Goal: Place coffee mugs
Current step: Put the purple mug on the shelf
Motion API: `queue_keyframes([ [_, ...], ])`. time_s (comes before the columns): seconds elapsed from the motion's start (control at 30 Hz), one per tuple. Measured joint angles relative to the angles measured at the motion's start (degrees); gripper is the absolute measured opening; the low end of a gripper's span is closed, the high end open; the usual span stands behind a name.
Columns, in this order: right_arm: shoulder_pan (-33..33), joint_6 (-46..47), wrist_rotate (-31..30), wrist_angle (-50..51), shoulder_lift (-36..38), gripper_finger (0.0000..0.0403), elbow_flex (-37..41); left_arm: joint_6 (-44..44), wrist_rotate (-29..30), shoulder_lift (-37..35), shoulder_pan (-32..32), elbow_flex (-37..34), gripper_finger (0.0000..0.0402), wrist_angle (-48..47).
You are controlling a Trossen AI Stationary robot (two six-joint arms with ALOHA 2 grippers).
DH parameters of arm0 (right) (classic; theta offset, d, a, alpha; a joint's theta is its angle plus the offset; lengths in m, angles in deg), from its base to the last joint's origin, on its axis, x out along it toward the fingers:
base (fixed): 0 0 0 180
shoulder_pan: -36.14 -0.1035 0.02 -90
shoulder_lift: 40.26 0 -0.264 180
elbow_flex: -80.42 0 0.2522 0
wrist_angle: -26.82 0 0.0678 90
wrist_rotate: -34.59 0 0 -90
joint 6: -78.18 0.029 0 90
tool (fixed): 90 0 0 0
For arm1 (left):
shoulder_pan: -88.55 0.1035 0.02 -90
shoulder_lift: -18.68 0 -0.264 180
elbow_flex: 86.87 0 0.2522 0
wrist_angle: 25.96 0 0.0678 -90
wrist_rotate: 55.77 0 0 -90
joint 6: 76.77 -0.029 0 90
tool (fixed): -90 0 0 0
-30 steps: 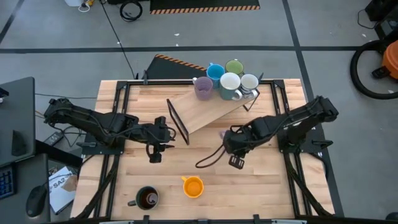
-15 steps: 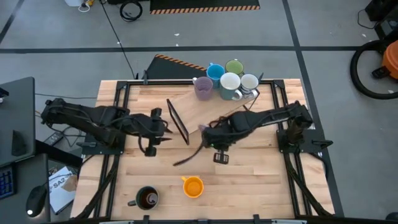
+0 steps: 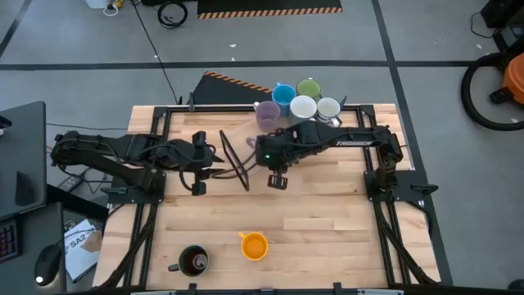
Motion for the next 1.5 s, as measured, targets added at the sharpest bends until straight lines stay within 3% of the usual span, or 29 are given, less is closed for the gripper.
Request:
queue_keyframes([
  [0.5, 3.6, -3.2, 3.5, -4.7, -2.0, 0.0047, 0.1, 1.7, -1.0, 0.2, 0.0, 0.0, 0.0126, -0.4],
  [1.0, 5.3, -5.1, 3.1, -8.8, -1.9, 0.0113, 0.1, 2.1, -1.2, 0.2, 0.0, 0.0, 0.0126, -0.5],
  [1.17, 5.4, -7.0, 0.4, -11.5, -1.9, 0.0135, 0.1, 2.1, -1.2, 0.2, 0.0, 0.0, 0.0126, -0.9],
  [1.5, 5.4, -8.3, 0.2, -13.1, -1.5, 0.0144, 0.1, 2.1, -1.2, 0.2, 0.0, 0.0, 0.0126, -1.7],
])
